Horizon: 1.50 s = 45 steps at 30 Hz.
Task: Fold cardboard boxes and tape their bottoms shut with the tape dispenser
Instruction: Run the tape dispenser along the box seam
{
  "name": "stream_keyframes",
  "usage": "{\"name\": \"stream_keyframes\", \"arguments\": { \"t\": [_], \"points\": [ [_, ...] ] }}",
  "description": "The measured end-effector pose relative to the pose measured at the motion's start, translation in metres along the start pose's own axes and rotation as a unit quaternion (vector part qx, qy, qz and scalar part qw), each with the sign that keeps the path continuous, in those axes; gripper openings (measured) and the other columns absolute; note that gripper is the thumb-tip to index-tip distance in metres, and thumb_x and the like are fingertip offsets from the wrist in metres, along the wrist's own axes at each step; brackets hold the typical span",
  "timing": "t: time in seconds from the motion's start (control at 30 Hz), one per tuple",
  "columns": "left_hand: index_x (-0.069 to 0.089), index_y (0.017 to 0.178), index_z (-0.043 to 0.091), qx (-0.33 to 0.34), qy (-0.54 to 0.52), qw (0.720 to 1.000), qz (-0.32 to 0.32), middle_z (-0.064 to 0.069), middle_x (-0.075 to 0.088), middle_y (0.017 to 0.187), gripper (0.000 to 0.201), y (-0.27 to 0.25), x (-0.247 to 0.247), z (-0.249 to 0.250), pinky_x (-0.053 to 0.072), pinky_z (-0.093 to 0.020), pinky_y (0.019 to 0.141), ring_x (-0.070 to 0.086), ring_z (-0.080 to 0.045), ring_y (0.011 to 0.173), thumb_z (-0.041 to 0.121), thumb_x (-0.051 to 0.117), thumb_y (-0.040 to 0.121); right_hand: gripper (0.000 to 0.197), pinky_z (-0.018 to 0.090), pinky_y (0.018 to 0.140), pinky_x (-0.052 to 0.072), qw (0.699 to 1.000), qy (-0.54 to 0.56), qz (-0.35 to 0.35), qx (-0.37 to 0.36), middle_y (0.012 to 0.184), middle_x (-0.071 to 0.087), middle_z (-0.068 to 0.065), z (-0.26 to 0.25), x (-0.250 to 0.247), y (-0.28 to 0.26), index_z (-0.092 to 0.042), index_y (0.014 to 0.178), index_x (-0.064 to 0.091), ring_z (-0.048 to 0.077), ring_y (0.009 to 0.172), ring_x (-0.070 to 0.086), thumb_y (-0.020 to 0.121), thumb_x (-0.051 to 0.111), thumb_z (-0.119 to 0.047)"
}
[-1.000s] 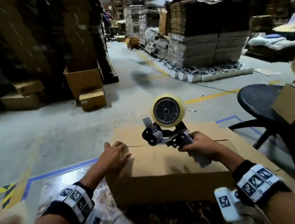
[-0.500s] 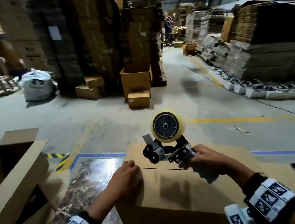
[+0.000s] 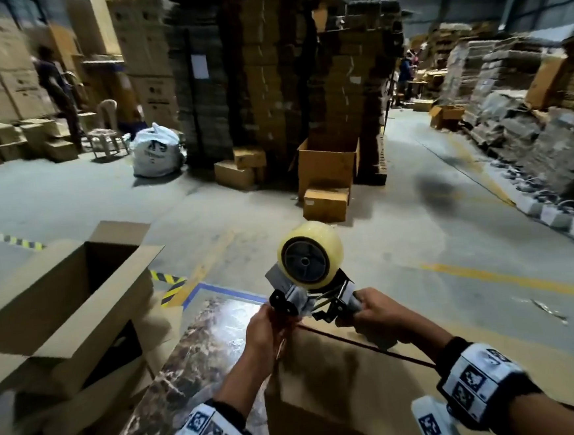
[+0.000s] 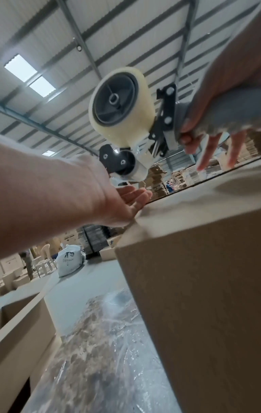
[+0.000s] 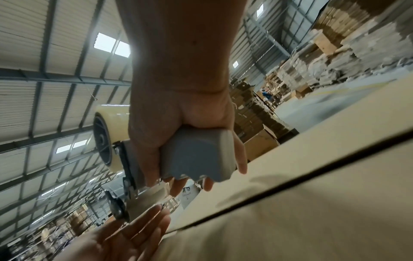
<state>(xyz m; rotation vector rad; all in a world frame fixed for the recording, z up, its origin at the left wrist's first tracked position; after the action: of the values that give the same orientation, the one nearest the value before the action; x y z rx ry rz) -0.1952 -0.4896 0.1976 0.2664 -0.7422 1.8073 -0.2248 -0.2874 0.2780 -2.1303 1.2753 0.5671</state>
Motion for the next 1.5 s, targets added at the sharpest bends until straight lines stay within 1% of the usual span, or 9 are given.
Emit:
{"name": "stream_keyframes", "arguments": {
  "t": [0.1, 0.23, 0.5, 0.63, 0.8, 1.0, 1.13, 1.27, 1.5],
  "points": [
    [0.064, 0.112, 0.006, -0.058, -0.053, 0.997, -0.014, -0.015, 0.074, 0.096, 0.03, 0.002, -0.005, 0.005, 0.053, -0.043, 0.083, 0.066, -0.034, 0.088, 0.027, 0.045, 0.102, 0.014, 0.018, 0.05, 0.044, 1.0, 0.009, -0.018, -0.013, 0.059, 0.06, -0.01, -0.003, 0.013, 0.005, -0.016, 0.076, 0.064, 0.001, 0.05, 0.055, 0.085, 0.075, -0.016],
    [0.063, 0.094, 0.005, -0.16, -0.039, 0.986, -0.036, -0.01, 0.068, 0.07, 0.028, 0.004, -0.015, 0.003, 0.053, -0.023, 0.044, 0.067, -0.024, 0.057, 0.029, 0.048, 0.1, 0.017, 0.024, 0.059, 0.046, 1.0, -0.002, -0.022, -0.01, 0.075, 0.064, 0.002, 0.003, 0.018, 0.011, -0.005, 0.09, 0.068, 0.01, 0.064, 0.058, 0.085, 0.075, -0.02],
    [0.062, 0.104, -0.002, -0.181, -0.037, 0.981, -0.056, -0.016, 0.066, 0.078, 0.021, 0.022, -0.024, 0.002, 0.049, -0.017, 0.038, 0.063, -0.02, 0.056, 0.015, 0.05, 0.098, 0.023, 0.032, 0.064, 0.051, 1.0, 0.013, -0.008, -0.022, 0.087, 0.07, 0.012, 0.004, 0.019, 0.013, -0.011, 0.094, 0.069, 0.016, 0.071, 0.063, 0.082, 0.077, -0.028],
    [0.065, 0.095, 0.003, -0.139, -0.102, 0.983, -0.067, -0.018, 0.063, 0.095, 0.014, 0.025, -0.027, 0.007, 0.052, -0.023, 0.045, 0.062, -0.027, 0.078, 0.015, 0.057, 0.095, 0.013, 0.023, 0.06, 0.05, 0.999, -0.027, 0.009, -0.019, 0.082, 0.068, 0.001, 0.002, 0.018, 0.012, -0.016, 0.09, 0.068, 0.012, 0.07, 0.063, 0.084, 0.075, -0.025],
    [0.068, 0.099, 0.006, -0.142, -0.114, 0.977, -0.114, -0.017, 0.067, 0.103, 0.019, 0.025, -0.029, 0.0, 0.058, -0.026, 0.057, 0.065, -0.027, 0.087, 0.016, 0.068, 0.083, 0.011, 0.021, 0.057, 0.046, 0.998, -0.057, 0.014, -0.018, 0.077, 0.066, -0.003, 0.002, 0.019, 0.01, -0.018, 0.087, 0.067, 0.008, 0.065, 0.06, 0.084, 0.075, -0.025],
    [0.066, 0.089, 0.005, -0.158, -0.098, 0.979, -0.086, -0.013, 0.07, 0.084, 0.013, 0.025, -0.032, -0.001, 0.055, -0.022, 0.049, 0.065, -0.023, 0.073, 0.015, 0.058, 0.092, 0.017, 0.027, 0.059, 0.043, 0.996, -0.092, 0.006, -0.003, 0.075, 0.061, 0.003, 0.002, 0.023, 0.012, -0.004, 0.087, 0.065, 0.013, 0.064, 0.055, 0.082, 0.071, -0.019],
    [0.061, 0.081, 0.004, -0.146, -0.094, 0.984, -0.041, -0.014, 0.063, 0.084, 0.019, 0.03, -0.039, -0.002, 0.054, -0.022, 0.047, 0.06, -0.023, 0.072, 0.012, 0.053, 0.097, 0.017, 0.025, 0.057, 0.04, 0.994, -0.105, 0.005, -0.002, 0.073, 0.058, 0.004, 0.0, 0.024, 0.011, -0.003, 0.081, 0.06, 0.013, 0.063, 0.052, 0.078, 0.066, -0.018],
    [0.059, 0.088, 0.0, -0.122, -0.102, 0.987, -0.016, -0.015, 0.066, 0.079, 0.01, 0.038, -0.05, -0.002, 0.056, -0.022, 0.049, 0.065, -0.018, 0.057, 0.005, 0.053, 0.093, 0.021, 0.027, 0.059, 0.041, 0.994, -0.11, 0.01, 0.005, 0.078, 0.06, 0.008, 0.005, 0.025, 0.011, 0.004, 0.09, 0.062, 0.016, 0.067, 0.054, 0.082, 0.067, -0.014],
    [0.059, 0.115, 0.001, -0.17, -0.135, 0.97, -0.109, -0.023, 0.058, 0.124, 0.034, 0.037, -0.044, -0.012, 0.061, -0.035, 0.079, 0.064, -0.034, 0.107, 0.016, 0.07, 0.087, 0.026, 0.029, 0.059, 0.046, 0.994, -0.105, 0.018, 0.005, 0.087, 0.07, 0.016, 0.008, 0.025, 0.013, -0.002, 0.09, 0.066, 0.017, 0.068, 0.06, 0.082, 0.072, -0.026]
  ]
}}
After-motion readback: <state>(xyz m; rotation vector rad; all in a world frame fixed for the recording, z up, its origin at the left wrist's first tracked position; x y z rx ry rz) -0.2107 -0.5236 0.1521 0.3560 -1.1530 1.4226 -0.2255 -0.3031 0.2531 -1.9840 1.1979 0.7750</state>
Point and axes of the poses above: each hand's wrist, its own y-axis towards the middle knuckle, its own x-axis out of the palm, z = x × y, the point moved 6 cm from there along y, towards the middle knuckle
